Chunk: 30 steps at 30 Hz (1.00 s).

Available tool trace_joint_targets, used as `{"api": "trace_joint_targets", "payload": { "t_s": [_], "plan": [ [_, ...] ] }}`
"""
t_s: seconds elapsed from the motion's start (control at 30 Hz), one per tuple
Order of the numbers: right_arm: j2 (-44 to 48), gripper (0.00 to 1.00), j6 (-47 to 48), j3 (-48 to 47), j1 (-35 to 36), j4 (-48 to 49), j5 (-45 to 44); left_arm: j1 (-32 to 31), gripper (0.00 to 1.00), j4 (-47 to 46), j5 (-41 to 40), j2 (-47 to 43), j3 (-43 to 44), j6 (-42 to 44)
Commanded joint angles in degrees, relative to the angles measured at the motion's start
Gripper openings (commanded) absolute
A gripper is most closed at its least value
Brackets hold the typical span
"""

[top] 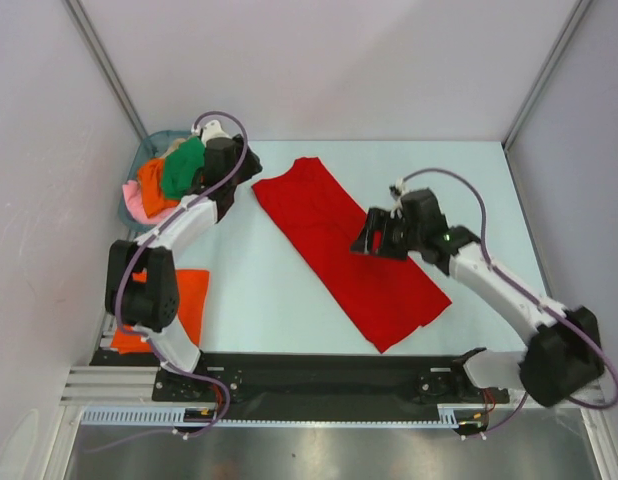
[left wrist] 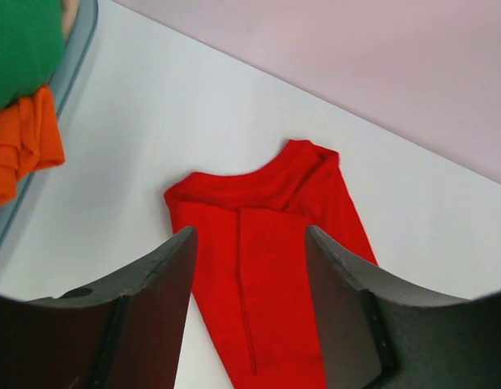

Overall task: Fold and stack the t-shirts
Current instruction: Fold the tshirt

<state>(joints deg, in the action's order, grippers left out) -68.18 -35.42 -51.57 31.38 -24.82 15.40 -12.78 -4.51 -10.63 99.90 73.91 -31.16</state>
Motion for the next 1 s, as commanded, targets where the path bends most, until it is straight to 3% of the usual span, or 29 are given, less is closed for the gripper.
{"api": "trace_joint_targets", "payload": {
  "t_s": [0.0, 0.13, 0.3, 0.63, 0.83, 0.97],
  "plan": [
    [-11.86, 0.77, 13.70, -9.57, -9.72, 6.95, 3.67, -2.16, 0.61, 5.81, -2.81, -4.79, -3.85, -0.91],
    [-27.50, 0.78, 18.88, -21.88, -15.11, 13.74, 9.09, -2.25, 0.56, 6.01, -2.20, -5.42, -8.16, -6.89],
    [-49.45, 0.77, 22.23, -44.43, -18.01, 14.53, 14.65, -2.17, 0.53, 6.27, -1.14, -1.55, -7.20, -6.90],
    [-78.57, 0.73, 24.09, -79.79, -18.02, 6.63, 19.14, -1.99, 0.54, 5.92, -2.99, 8.38, -2.46, -9.18],
    [-84.39, 0.66, 21.54, -84.39, -18.19, 8.12, 20.19, 0.46, 0.59, 4.69, -0.53, 14.09, -0.35, -13.48],
    [-86.93, 0.55, 18.90, -84.39, -18.10, 9.09, 21.94, 1.61, 0.61, 2.95, 0.78, 16.99, 1.23, -14.63]
  ]
}}
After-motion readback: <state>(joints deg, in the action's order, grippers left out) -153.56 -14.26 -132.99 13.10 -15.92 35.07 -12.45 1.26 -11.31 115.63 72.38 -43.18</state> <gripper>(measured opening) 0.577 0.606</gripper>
